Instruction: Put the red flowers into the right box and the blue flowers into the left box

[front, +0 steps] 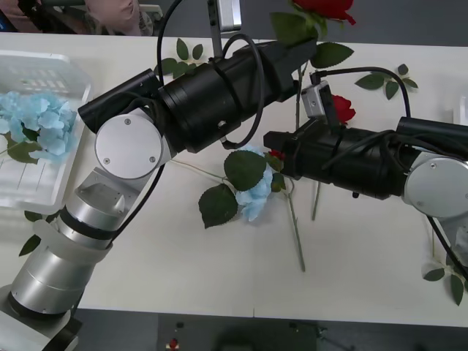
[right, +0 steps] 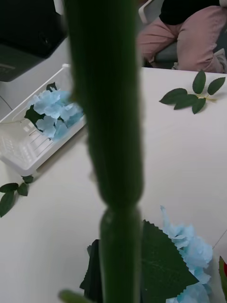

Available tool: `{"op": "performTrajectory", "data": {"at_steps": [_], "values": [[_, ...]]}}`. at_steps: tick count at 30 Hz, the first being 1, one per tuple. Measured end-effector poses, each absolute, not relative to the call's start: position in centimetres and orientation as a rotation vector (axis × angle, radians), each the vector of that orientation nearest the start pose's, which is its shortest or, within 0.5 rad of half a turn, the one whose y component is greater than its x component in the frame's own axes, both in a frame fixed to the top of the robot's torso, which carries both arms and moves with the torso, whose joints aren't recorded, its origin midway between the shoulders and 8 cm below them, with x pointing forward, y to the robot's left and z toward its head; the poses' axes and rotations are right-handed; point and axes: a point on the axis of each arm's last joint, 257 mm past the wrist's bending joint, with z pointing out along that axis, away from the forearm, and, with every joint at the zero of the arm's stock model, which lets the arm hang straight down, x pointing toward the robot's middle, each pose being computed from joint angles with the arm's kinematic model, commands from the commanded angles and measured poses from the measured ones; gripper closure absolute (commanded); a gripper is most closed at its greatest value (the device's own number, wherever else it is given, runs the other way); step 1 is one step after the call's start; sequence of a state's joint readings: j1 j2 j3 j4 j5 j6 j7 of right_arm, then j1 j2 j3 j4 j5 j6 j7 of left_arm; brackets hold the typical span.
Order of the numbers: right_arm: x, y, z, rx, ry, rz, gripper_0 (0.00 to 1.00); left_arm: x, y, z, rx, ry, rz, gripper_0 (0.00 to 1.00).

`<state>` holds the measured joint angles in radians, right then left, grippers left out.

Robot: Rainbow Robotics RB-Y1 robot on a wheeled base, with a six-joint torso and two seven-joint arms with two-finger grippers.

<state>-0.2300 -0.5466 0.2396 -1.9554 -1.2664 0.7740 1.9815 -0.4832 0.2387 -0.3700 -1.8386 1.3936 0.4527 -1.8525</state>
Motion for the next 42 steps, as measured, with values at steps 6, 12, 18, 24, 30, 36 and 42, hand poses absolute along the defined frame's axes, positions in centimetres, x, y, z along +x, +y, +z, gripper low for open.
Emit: {"op": "performTrajectory", "data": {"at_steps": [6, 12, 18, 24, 30, 36, 42], "values": [[46.0, -4.6, -13.1, -0.708, 1.751, 0.786, 1.0, 46.5, -9.1, 3.1, 0.399, 1.375, -1.288, 0.0], [46.0, -4.6, -13.2, -0.708, 1.751, 0.786, 1.0, 46.5, -9.1, 3.1, 0.399, 1.375, -1.288, 0.0], [45.9, -5.2, -14.0, -0.712, 1.784, 0.794, 1.0, 46.5, -9.1, 3.1, 0.399, 1.375, -1.288, 0.0], [45.7, -11.4, -18.4, -0.675, 2.037, 0.728, 1.0, 46.8, -8.9, 3.0, 0.386, 1.374, -1.285, 0.0], [45.7, -23.8, -19.4, -0.512, 2.346, 0.531, 1.0, 48.3, -6.0, 3.2, 0.361, 1.39, -1.267, 0.0], [46.7, -37.8, -14.8, -0.057, 2.489, 0.335, 1.0, 49.3, 2.5, 0.5, 0.531, 1.585, -1.119, 0.0], [45.1, -50.6, -14.8, 0.181, 2.58, -0.002, 1.0, 48.9, 9.6, -3.6, 0.736, 1.771, -0.857, 0.0]]}}
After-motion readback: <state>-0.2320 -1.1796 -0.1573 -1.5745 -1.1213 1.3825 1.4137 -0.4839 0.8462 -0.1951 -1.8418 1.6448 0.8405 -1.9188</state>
